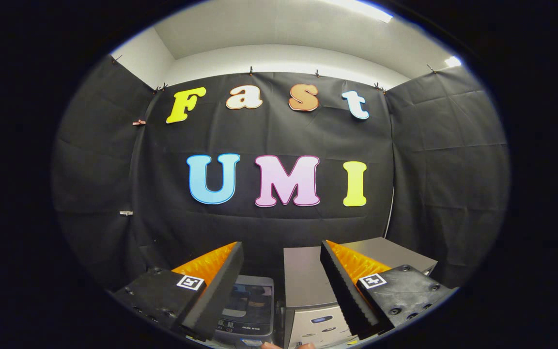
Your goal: Put the clothes into the washing machine and then close the washing machine lid.
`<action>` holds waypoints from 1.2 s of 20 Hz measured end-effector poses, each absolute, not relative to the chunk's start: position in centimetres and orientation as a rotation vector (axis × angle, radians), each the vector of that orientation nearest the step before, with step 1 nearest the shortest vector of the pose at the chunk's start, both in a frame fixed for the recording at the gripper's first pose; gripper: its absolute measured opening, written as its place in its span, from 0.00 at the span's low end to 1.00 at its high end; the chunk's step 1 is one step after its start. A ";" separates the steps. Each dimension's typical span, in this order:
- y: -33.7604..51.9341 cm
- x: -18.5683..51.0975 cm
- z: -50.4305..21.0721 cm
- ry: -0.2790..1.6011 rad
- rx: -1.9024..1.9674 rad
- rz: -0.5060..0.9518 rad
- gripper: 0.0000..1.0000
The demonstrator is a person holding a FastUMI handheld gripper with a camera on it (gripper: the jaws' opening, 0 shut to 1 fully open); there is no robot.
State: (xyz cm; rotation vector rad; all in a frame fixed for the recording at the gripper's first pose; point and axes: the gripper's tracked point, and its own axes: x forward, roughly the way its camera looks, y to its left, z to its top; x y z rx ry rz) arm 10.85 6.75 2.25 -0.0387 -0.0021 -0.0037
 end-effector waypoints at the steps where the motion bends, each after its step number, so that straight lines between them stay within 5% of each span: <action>1: 6.7 10.9 2.3 -0.003 -0.039 -0.004 1.00; 24: 6.7 10.8 2.3 -0.004 -0.041 -0.006 1.00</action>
